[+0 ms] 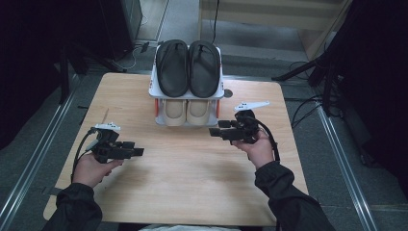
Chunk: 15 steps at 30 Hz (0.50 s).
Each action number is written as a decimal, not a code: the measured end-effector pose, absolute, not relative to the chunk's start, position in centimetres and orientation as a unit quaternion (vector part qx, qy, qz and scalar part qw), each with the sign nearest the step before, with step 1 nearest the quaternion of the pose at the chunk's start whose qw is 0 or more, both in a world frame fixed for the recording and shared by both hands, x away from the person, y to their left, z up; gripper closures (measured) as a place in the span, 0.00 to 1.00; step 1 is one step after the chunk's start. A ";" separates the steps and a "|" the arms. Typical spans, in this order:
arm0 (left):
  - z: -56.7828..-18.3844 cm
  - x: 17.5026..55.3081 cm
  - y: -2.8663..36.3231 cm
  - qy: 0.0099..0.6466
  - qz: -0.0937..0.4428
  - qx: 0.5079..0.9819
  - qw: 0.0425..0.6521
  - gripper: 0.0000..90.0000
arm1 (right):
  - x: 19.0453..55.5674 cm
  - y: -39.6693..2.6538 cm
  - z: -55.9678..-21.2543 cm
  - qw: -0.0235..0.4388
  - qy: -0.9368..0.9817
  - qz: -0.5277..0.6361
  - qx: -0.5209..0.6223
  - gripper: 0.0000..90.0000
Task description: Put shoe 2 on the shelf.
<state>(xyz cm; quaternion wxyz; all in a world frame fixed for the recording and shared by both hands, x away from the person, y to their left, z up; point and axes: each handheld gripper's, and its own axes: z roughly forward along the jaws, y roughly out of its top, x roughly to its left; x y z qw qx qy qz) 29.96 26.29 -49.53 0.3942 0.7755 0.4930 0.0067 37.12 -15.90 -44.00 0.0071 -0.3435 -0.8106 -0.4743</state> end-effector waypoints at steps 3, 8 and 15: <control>-49.5 30.0 26.2 0.492 0.006 0.776 0.394 0.44 | 37.0 -16.5 -44.5 0.005 -0.808 -0.474 -0.350 0.45; -49.6 30.0 26.1 0.491 0.006 0.777 0.395 0.44 | 36.7 -17.1 -45.2 -0.010 -0.811 -0.466 -0.354 0.46; -49.6 30.0 26.0 0.488 0.005 0.780 0.392 0.44 | 36.4 -18.0 -45.9 -0.019 -0.809 -0.463 -0.362 0.46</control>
